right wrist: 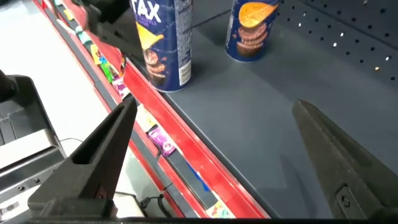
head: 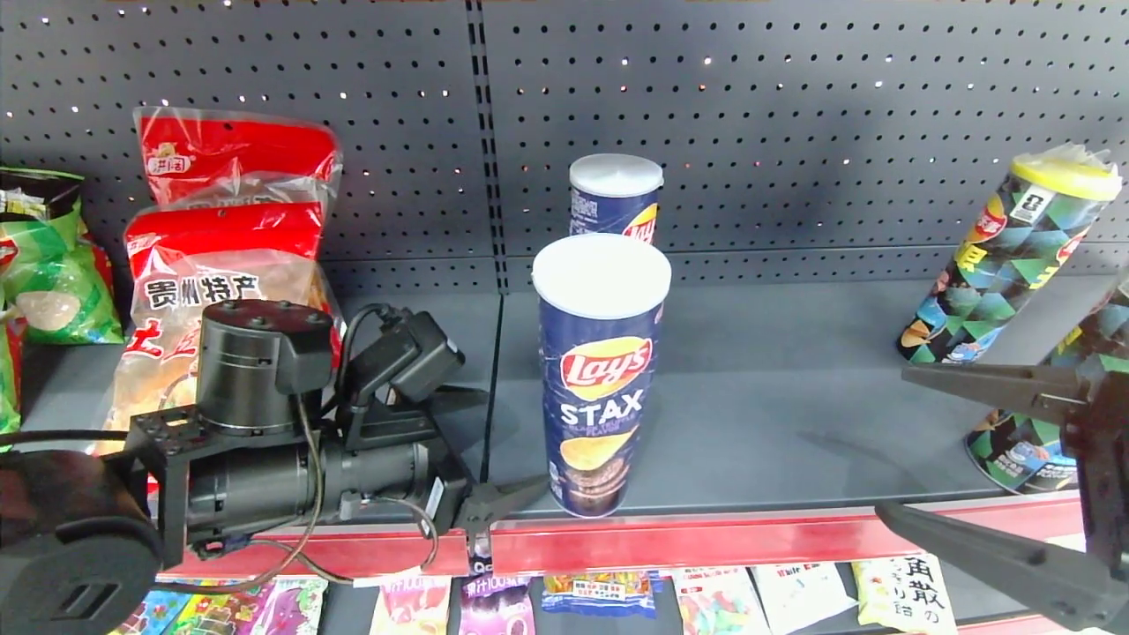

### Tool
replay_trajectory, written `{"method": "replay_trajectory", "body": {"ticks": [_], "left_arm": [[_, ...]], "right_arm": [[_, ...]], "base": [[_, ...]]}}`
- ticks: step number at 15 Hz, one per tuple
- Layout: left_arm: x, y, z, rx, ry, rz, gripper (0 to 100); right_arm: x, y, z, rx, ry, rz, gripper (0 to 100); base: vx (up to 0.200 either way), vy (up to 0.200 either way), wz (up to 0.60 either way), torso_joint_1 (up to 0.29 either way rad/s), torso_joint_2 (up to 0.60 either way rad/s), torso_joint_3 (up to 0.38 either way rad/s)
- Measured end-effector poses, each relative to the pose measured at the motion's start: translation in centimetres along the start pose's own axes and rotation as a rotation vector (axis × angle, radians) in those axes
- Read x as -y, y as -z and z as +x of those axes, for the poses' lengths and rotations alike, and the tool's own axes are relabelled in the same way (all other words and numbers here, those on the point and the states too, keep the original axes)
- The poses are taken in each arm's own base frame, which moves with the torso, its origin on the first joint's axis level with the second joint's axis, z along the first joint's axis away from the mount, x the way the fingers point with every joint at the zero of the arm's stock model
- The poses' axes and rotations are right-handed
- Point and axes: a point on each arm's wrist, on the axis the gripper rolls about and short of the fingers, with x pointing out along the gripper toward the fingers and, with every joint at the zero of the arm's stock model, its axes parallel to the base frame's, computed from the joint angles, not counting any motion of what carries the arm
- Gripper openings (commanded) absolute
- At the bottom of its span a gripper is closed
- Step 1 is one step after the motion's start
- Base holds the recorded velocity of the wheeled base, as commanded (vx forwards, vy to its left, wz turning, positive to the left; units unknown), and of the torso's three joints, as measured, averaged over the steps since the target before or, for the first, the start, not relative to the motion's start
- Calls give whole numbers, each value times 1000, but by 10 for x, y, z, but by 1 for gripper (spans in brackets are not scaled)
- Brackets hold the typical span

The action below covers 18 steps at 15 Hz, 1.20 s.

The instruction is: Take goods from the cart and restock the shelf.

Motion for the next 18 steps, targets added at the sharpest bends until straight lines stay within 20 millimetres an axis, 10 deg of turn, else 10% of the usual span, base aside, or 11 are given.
{"method": "replay_trajectory", "body": {"ticks": [18], "left_arm": [[-8,-5,14,3,-31,0,100]], "right_arm": [[-1,5,2,-18,-3,6,100]], "base": [[0,0,0,0,0,0]]}}
